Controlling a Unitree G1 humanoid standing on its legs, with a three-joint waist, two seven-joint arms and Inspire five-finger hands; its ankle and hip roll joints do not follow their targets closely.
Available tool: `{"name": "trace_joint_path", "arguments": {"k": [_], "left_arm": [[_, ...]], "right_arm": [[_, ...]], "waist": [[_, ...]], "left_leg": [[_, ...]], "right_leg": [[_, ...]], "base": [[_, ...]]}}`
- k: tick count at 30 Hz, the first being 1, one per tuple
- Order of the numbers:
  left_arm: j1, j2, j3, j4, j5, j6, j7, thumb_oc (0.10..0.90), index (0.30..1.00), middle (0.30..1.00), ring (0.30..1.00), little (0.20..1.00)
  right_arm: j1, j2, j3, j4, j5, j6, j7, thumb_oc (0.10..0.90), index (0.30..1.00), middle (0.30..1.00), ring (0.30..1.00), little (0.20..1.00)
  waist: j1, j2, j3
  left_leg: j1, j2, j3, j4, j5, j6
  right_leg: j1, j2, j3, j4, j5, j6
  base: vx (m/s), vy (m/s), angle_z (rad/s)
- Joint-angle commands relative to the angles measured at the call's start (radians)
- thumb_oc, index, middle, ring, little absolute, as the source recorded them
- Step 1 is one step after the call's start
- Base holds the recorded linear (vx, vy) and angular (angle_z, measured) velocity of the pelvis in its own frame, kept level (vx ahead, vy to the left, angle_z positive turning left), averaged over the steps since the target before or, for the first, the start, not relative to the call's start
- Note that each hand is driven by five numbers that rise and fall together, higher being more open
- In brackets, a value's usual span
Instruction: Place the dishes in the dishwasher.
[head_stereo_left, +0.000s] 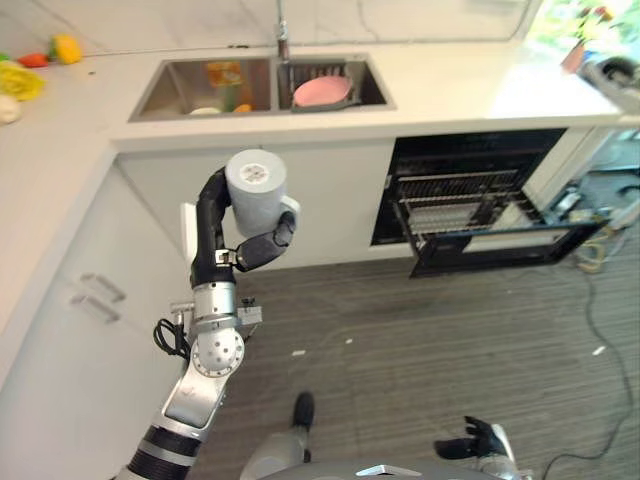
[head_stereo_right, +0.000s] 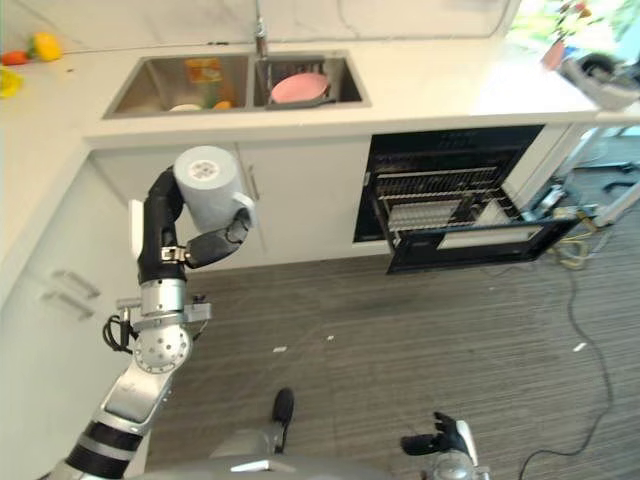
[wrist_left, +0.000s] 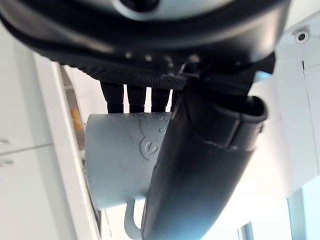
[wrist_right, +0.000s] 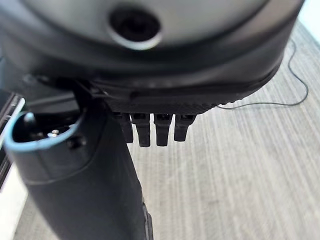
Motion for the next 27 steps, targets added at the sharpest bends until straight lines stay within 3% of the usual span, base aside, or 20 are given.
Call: {"name": "trace_joint_path", "arguments": {"k": [1, 2, 3, 4, 5, 6, 7, 8, 9, 11, 12, 18, 21, 23, 24, 25, 26, 27], "left_arm": [[-0.137, 0.033, 0.006, -0.126, 0.076, -0.074, 0.006, 0.4, 0.3, 0.3, 0.3, 0.3], [-0.138, 0.033, 0.006, -0.126, 0.076, -0.074, 0.006, 0.4, 0.3, 0.3, 0.3, 0.3], [-0.14, 0.037, 0.004, -0.121, 0.088, -0.062, -0.001, 0.4, 0.3, 0.3, 0.3, 0.3], [-0.138, 0.041, 0.016, -0.118, 0.102, -0.059, -0.005, 0.4, 0.3, 0.3, 0.3, 0.3], [-0.138, 0.041, 0.015, -0.117, 0.102, -0.06, -0.005, 0.4, 0.3, 0.3, 0.3, 0.3], [-0.138, 0.037, 0.028, -0.118, 0.104, -0.063, -0.004, 0.4, 0.3, 0.3, 0.3, 0.3], [-0.138, 0.036, 0.028, -0.117, 0.104, -0.064, -0.004, 0.4, 0.3, 0.3, 0.3, 0.3], [-0.12, 0.032, 0.047, -0.121, 0.107, -0.07, -0.004, 0.4, 0.3, 0.3, 0.3, 0.3], [-0.1, 0.035, 0.046, -0.114, 0.118, -0.058, -0.006, 0.4, 0.3, 0.3, 0.3, 0.3], [-0.079, 0.027, 0.047, -0.122, 0.123, -0.078, -0.019, 0.4, 0.3, 0.3, 0.3, 0.3], [-0.085, 0.022, 0.043, -0.115, 0.117, -0.081, -0.014, 0.4, 0.3, 0.3, 0.3, 0.3], [-0.053, 0.016, 0.068, -0.112, 0.113, -0.076, -0.006, 0.4, 0.3, 0.3, 0.3, 0.3], [-0.03, 0.02, 0.101, -0.115, 0.114, -0.082, -0.007, 0.4, 0.3, 0.3, 0.3, 0.3], [-0.026, 0.022, 0.125, -0.111, 0.112, -0.085, -0.006, 0.4, 0.3, 0.3, 0.3, 0.3], [-0.028, 0.012, 0.136, -0.108, 0.102, -0.09, 0.001, 0.4, 0.3, 0.3, 0.3, 0.3], [-0.03, 0.004, 0.139, -0.104, 0.093, -0.095, 0.004, 0.4, 0.3, 0.3, 0.3, 0.3], [-0.03, 0.003, 0.139, -0.103, 0.093, -0.096, 0.004, 0.4, 0.3, 0.3, 0.3, 0.3], [-0.028, -0.012, 0.143, -0.099, 0.072, -0.103, 0.018, 0.4, 0.3, 0.3, 0.3, 0.3]], "right_arm": [[-0.039, 0.014, 0.017, -0.009, 0.045, -0.026, -0.003, 0.8, 0.9, 0.9, 0.9, 0.9], [-0.039, 0.014, 0.017, -0.009, 0.045, -0.026, -0.003, 0.8, 0.9, 0.9, 0.9, 0.9], [-0.04, 0.022, 0.032, -0.012, 0.026, -0.023, 0.001, 0.8, 0.9, 0.9, 0.9, 0.9], [-0.04, 0.029, 0.038, -0.017, 0.004, -0.015, -0.004, 0.8, 0.9, 0.9, 0.9, 0.9], [-0.039, 0.029, 0.038, -0.017, 0.004, -0.015, -0.004, 0.8, 0.9, 0.9, 0.9, 0.9], [-0.034, 0.032, 0.022, -0.013, 0.012, -0.017, -0.007, 0.8, 0.9, 0.9, 0.9, 0.9], [-0.033, 0.031, 0.022, -0.013, 0.012, -0.017, -0.006, 0.8, 0.9, 0.9, 0.9, 0.9], [-0.023, 0.032, 0.004, 0.002, 0.022, -0.018, -0.002, 0.8, 0.9, 0.9, 0.9, 0.9], [-0.022, 0.026, -0.007, 0.023, 0.008, -0.013, -0.037, 0.8, 0.9, 0.9, 0.9, 0.9], [0.001, 0.032, 0.001, 0.023, 0.0, -0.021, -0.017, 0.8, 0.9, 0.9, 0.9, 0.9], [0.003, 0.024, -0.009, 0.025, 0.01, -0.022, -0.02, 0.8, 0.9, 0.9, 0.9, 0.9], [0.0, -0.011, -0.079, -0.031, 0.08, -0.049, -0.035, 0.8, 0.9, 0.9, 0.9, 0.9], [0.019, -0.091, -0.15, -0.246, 0.077, -0.089, -0.076, 0.8, 0.9, 0.9, 0.9, 0.9], [0.043, -0.131, -0.197, -0.448, 0.083, -0.119, -0.08, 0.8, 0.9, 0.9, 0.9, 0.9], [0.05, -0.153, -0.222, -0.57, 0.091, -0.138, -0.083, 0.8, 0.9, 0.9, 0.9, 0.9], [0.063, -0.167, -0.237, -0.649, 0.087, -0.147, -0.085, 0.8, 0.9, 0.9, 0.9, 0.9], [0.065, -0.167, -0.238, -0.651, 0.087, -0.146, -0.085, 0.8, 0.9, 0.9, 0.9, 0.9], [0.065, -0.176, -0.253, -0.736, 0.109, -0.166, -0.076, 0.8, 0.9, 0.9, 0.9, 0.9]], "waist": [[-0.043, -0.002, 0.007], [-0.041, -0.001, 0.005], [-0.053, 0.009, 0.015], [-0.049, 0.008, 0.019], [-0.052, 0.008, 0.018], [-0.05, 0.007, 0.016], [-0.052, 0.009, 0.016], [-0.049, 0.0, 0.006], [-0.052, -0.005, 0.013], [-0.058, -0.008, 0.005], [-0.068, -0.018, -0.006], [-0.067, -0.012, -0.026], [-0.09, 0.005, -0.042], [-0.112, 0.013, -0.038], [-0.12, 0.02, -0.028], [-0.125, 0.019, -0.019], [-0.126, 0.02, -0.02], [-0.128, 0.023, -0.005]], "left_leg": [[0.08, 0.088, 0.042, 0.019, -0.153, -0.093], [0.078, 0.089, 0.044, 0.019, -0.152, -0.093], [0.105, 0.092, 0.058, 0.005, -0.171, -0.087], [0.131, 0.087, 0.103, 0.003, -0.201, -0.085], [0.133, 0.086, 0.101, 0.003, -0.204, -0.085], [0.144, 0.085, 0.134, 0.003, -0.215, -0.091], [0.147, 0.088, 0.132, 0.003, -0.218, -0.092], [0.18, 0.088, 0.181, 0.003, -0.246, -0.108], [0.192, 0.088, 0.206, 0.003, -0.255, -0.11], [0.215, 0.092, 0.214, 0.003, -0.27, -0.115], [0.221, 0.08, 0.206, 0.003, -0.276, -0.115], [0.255, 0.083, 0.26, 0.007, -0.293, -0.122], [0.273, 0.1, 0.275, 0.043, -0.312, -0.136], [0.259, 0.121, 0.285, 0.125, -0.322, -0.155], [0.234, 0.146, 0.285, 0.221, -0.311, -0.176], [0.192, 0.166, 0.281, 0.316, -0.274, -0.197], [0.186, 0.168, 0.279, 0.323, -0.277, -0.198], [0.148, 0.191, 0.268, 0.43, -0.228, -0.223]], "right_leg": [[-0.205, 0.019, -0.038, 0.028, 0.258, 0.048], [-0.208, 0.021, -0.036, 0.029, 0.259, 0.048], [-0.248, 0.009, -0.083, 0.065, 0.253, 0.046], [-0.298, -0.078, -0.23, 0.03, 0.232, 0.026], [-0.294, -0.079, -0.233, 0.028, 0.229, 0.026], [-0.303, -0.111, -0.315, -0.043, 0.206, 0.014], [-0.295, -0.109, -0.32, -0.05, 0.205, 0.012], [-0.289, -0.121, -0.451, -0.248, 0.211, -0.001], [-0.309, -0.123, -0.488, -0.311, 0.232, 0.002], [-0.283, -0.112, -0.447, -0.375, 0.261, 0.007], [-0.256, -0.088, -0.388, -0.444, 0.273, 0.006], [-0.181, -0.077, -0.386, -0.526, 0.287, -0.002], [-0.143, -0.061, -0.362, -0.531, 0.26, -0.02], [-0.131, -0.055, -0.352, -0.525, 0.24, -0.035], [-0.115, -0.045, -0.343, -0.531, 0.23, -0.046], [-0.109, -0.046, -0.34, -0.538, 0.23, -0.06], [-0.111, -0.044, -0.342, -0.538, 0.23, -0.06], [-0.095, -0.036, -0.335, -0.542, 0.218, -0.081]], "base": [[0.11, 0.248, -0.8], [0.11, 0.296, -0.49], [0.1, 0.273, -0.41], [0.11, 0.272, -0.48], [0.1, 0.193, -0.65], [0.07, 0.035, -0.99], [0.22, 0.006, -1.18], [0.25, -0.059, -0.98], [0.27, -0.071, -0.78], [0.19, -0.065, -0.84], [0.18, -0.048, -0.39], [0.13, -0.058, -0.15], [0.14, -0.114, -0.43], [0.09, -0.148, -0.25], [0.02, -0.166, -0.28], [0.0, -0.135, -0.2], [-0.05, -0.126, -0.25], [-0.03, -0.154, -0.24]]}}
